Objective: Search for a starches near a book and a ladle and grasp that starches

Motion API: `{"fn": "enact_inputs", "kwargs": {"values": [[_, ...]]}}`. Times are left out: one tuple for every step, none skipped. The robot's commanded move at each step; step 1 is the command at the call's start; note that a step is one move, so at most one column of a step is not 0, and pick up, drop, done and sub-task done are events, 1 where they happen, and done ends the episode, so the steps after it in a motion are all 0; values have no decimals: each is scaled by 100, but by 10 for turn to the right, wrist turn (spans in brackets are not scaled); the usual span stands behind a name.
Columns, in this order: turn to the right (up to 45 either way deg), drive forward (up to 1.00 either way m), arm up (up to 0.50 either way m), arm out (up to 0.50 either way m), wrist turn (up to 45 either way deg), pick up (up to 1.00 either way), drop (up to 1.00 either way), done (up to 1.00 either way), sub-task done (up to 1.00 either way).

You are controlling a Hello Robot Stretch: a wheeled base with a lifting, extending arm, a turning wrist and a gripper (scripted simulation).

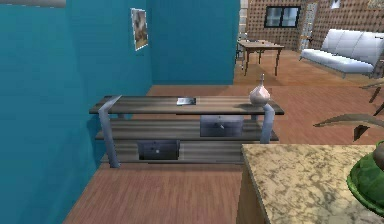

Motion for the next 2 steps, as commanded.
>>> {"fn": "enact_inputs", "kwargs": {"values": [[0,0,-12,0,0,0,0,0,0],[0,0,0,0,0,100,0,0,0]]}}
